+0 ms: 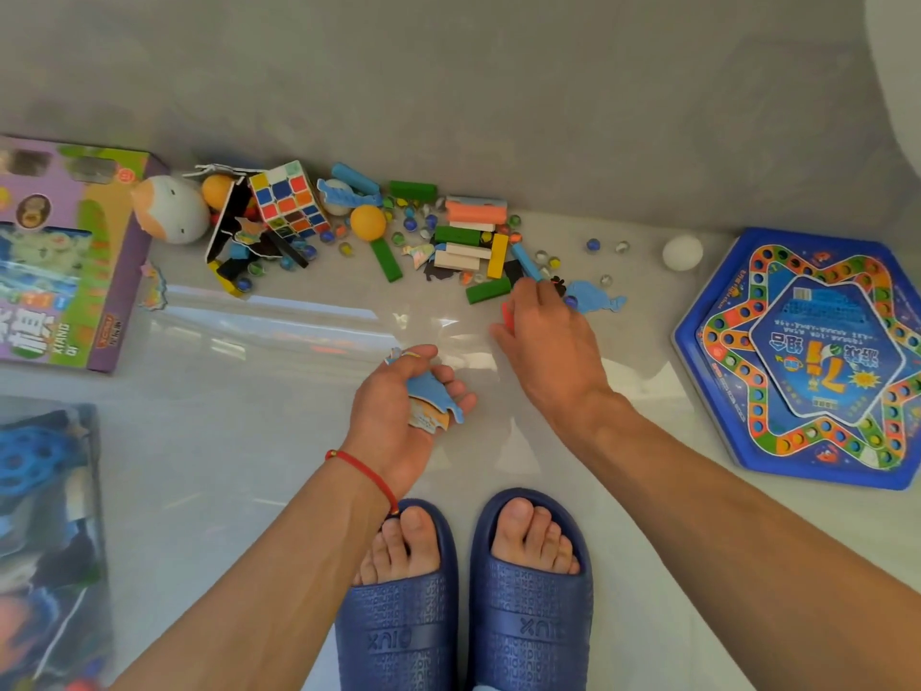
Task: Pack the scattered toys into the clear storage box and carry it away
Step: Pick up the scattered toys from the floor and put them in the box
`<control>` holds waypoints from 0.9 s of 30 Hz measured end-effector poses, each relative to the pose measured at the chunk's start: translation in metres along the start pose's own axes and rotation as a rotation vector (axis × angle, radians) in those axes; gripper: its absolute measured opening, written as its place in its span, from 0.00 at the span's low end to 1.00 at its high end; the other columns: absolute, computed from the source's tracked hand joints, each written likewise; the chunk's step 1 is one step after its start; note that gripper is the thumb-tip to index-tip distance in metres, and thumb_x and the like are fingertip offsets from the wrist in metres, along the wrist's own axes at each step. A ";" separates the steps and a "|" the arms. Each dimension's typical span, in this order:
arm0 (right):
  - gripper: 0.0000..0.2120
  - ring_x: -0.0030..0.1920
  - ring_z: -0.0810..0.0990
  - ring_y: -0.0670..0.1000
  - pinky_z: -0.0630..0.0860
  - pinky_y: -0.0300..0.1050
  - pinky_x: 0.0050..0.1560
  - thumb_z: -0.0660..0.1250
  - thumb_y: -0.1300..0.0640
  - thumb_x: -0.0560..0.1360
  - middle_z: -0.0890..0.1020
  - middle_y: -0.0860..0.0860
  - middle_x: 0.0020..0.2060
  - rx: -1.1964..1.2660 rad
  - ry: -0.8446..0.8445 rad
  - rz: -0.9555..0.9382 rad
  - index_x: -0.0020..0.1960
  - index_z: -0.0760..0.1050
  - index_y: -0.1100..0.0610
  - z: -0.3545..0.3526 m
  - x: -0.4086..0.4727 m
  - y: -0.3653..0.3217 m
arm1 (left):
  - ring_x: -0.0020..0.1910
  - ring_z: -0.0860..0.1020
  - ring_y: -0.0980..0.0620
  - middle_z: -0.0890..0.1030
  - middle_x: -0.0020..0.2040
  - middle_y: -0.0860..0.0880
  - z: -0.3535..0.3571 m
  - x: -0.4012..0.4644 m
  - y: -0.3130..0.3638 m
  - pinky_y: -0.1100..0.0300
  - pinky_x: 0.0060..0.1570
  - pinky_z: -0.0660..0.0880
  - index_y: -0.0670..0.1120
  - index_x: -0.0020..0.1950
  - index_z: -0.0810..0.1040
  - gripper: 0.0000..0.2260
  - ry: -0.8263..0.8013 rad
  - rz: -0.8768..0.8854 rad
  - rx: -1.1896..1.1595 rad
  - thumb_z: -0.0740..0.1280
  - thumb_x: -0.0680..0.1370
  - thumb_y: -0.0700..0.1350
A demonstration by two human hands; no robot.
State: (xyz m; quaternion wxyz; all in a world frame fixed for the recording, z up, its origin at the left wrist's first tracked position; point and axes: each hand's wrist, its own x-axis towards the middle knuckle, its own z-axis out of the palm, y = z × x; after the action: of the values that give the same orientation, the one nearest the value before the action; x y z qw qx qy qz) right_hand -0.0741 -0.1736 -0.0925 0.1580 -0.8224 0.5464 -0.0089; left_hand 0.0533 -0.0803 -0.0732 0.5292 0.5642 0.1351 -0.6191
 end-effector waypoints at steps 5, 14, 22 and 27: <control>0.16 0.47 0.77 0.60 0.76 0.53 0.44 0.69 0.72 0.72 0.77 0.61 0.51 -0.009 0.068 -0.092 0.58 0.71 0.62 0.020 -0.012 -0.007 | 0.36 0.75 0.44 0.76 0.37 0.43 -0.003 0.002 0.006 0.45 0.50 0.79 0.43 0.53 0.75 0.05 -0.031 0.023 -0.038 0.61 0.80 0.39; 0.23 0.45 0.73 0.61 0.74 0.53 0.39 0.68 0.78 0.62 0.73 0.61 0.51 -0.107 0.076 -0.242 0.55 0.76 0.65 0.027 0.013 -0.010 | 0.38 0.76 0.44 0.77 0.38 0.43 -0.007 0.000 0.001 0.45 0.51 0.78 0.42 0.55 0.76 0.07 -0.040 0.007 -0.014 0.60 0.81 0.39; 0.25 0.49 0.75 0.61 0.78 0.55 0.45 0.70 0.75 0.62 0.75 0.61 0.59 -0.045 0.046 -0.331 0.57 0.76 0.63 0.034 -0.023 -0.007 | 0.38 0.76 0.44 0.77 0.38 0.43 -0.012 -0.001 0.001 0.47 0.49 0.78 0.42 0.57 0.75 0.08 -0.052 0.019 -0.028 0.59 0.81 0.39; 0.22 0.44 0.75 0.57 0.75 0.50 0.42 0.74 0.71 0.62 0.78 0.57 0.46 -0.133 0.045 -0.347 0.55 0.77 0.62 0.033 -0.020 0.000 | 0.38 0.76 0.44 0.77 0.38 0.43 -0.013 -0.003 -0.004 0.47 0.49 0.78 0.41 0.58 0.75 0.09 -0.055 0.007 -0.021 0.59 0.81 0.39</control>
State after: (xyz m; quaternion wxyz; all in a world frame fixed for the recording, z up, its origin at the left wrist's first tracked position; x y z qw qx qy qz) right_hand -0.0760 -0.1475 -0.1204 0.0870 -0.9126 0.3991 -0.0183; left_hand 0.0569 -0.0676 -0.0768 0.5409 0.5418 0.1250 -0.6311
